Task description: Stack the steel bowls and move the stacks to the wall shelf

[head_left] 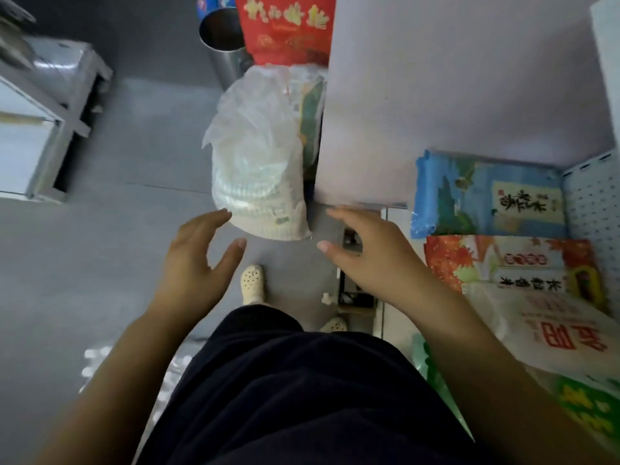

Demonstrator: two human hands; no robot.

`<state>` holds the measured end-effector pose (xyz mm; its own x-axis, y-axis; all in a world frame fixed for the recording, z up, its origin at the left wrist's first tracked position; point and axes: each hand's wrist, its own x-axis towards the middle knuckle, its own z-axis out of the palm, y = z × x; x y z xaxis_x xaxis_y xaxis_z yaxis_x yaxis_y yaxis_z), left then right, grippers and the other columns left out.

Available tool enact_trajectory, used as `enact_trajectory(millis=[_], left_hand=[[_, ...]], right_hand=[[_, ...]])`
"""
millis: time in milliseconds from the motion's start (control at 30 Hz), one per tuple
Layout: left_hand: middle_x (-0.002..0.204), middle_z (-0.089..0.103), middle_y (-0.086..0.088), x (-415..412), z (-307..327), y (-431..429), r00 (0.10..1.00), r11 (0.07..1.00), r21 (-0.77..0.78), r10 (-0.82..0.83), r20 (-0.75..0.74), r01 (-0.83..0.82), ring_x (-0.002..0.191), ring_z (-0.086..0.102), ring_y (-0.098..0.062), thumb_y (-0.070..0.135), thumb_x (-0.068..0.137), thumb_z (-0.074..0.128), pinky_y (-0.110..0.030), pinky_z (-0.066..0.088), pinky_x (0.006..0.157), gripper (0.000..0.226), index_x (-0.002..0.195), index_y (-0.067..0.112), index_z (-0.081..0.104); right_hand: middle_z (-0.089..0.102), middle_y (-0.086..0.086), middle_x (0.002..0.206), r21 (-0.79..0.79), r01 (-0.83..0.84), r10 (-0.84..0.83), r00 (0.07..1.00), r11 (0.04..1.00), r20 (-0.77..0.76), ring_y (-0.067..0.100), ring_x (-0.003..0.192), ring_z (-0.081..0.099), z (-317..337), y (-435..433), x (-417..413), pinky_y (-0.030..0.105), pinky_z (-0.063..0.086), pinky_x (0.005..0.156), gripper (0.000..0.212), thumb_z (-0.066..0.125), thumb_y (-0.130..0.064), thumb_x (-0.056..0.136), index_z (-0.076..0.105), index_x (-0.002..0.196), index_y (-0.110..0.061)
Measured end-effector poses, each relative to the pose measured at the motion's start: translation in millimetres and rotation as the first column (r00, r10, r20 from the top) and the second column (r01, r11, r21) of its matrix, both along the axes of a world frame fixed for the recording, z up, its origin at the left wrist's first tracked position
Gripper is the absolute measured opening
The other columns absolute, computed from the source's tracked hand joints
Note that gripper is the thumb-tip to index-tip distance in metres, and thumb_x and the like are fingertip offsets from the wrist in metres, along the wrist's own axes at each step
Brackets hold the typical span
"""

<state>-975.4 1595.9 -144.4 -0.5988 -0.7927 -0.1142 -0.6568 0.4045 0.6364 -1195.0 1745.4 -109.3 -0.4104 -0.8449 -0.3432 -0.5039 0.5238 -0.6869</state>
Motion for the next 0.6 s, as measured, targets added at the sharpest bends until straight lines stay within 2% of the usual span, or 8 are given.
enact_trajectory(millis=[133,233,367,433,500,600], left_hand=[[0.143,0.055,0.008,34.8,-4.9,-26.2,0.996,0.995,0.029,0.091,-0.001,-0.091,0.139,0.046,-0.017,0.045,0.095,0.058,-0.036,0.035,0.113,0.053,0.142,0.021,0.055],[0.148,0.054,0.004,67.7,-3.3,-62.3,0.992,0.991,0.032,0.128,0.011,-0.128,0.142,0.043,-0.016,0.05,0.098,0.058,-0.041,0.036,0.116,0.053,0.143,0.021,0.055],[0.149,0.054,0.002,133.1,7.0,-127.7,0.981,0.987,-0.076,0.152,0.119,-0.143,0.142,0.044,-0.02,0.053,0.098,0.054,-0.039,0.033,0.114,0.055,0.142,0.021,0.056],[0.149,0.055,0.001,168.7,11.8,-160.0,0.971,0.982,-0.118,0.166,0.171,-0.147,0.142,0.045,-0.023,0.055,0.096,0.051,-0.044,0.034,0.115,0.058,0.142,0.02,0.055],[0.149,0.055,0.001,203.5,14.6,-189.6,0.961,0.977,-0.138,0.191,0.199,-0.165,0.143,0.045,-0.023,0.058,0.096,0.046,-0.047,0.034,0.117,0.061,0.143,0.02,0.055],[0.15,0.054,0.001,248.3,20.9,-226.3,0.941,0.961,-0.141,0.264,0.212,-0.238,0.144,0.043,-0.023,0.061,0.096,0.042,-0.05,0.034,0.118,0.064,0.144,0.02,0.053]], right_hand=[[0.046,-0.013,0.155,0.03,-0.099,0.099,0.995,0.995,0.003,0.0,0.136,0.04,2.3,-52.8,16.2,0.014,0.025,0.102,0.057,0.066,-0.045,0.097,0.05,0.15,-0.03],[0.048,-0.014,0.153,0.043,-0.154,0.154,0.988,0.987,0.003,0.005,0.138,0.045,3.0,-108.0,36.6,0.016,0.029,0.102,0.056,0.067,-0.046,0.097,0.051,0.149,-0.03],[0.05,-0.015,0.152,0.022,-0.217,0.218,0.976,0.976,-0.011,0.008,0.14,0.045,5.4,-203.5,89.1,0.021,0.034,0.107,0.055,0.066,-0.05,0.095,0.054,0.146,-0.033],[0.052,-0.017,0.15,-0.013,-0.272,0.272,0.962,0.962,0.002,0.004,0.141,0.043,4.6,-252.5,123.4,0.011,0.029,0.105,0.053,0.067,-0.05,0.094,0.057,0.144,-0.032],[0.055,-0.017,0.147,-0.037,-0.337,0.338,0.941,0.941,0.013,0.0,0.137,0.045,3.1,-299.1,158.6,-0.004,0.022,0.093,0.052,0.069,-0.047,0.094,0.059,0.142,-0.031],[0.057,-0.016,0.146,-0.071,-0.434,0.437,0.899,0.898,0.024,-0.006,0.13,0.043,2.9,-361.2,206.8,-0.012,0.02,0.085,0.05,0.068,-0.046,0.096,0.059,0.142,-0.028]])
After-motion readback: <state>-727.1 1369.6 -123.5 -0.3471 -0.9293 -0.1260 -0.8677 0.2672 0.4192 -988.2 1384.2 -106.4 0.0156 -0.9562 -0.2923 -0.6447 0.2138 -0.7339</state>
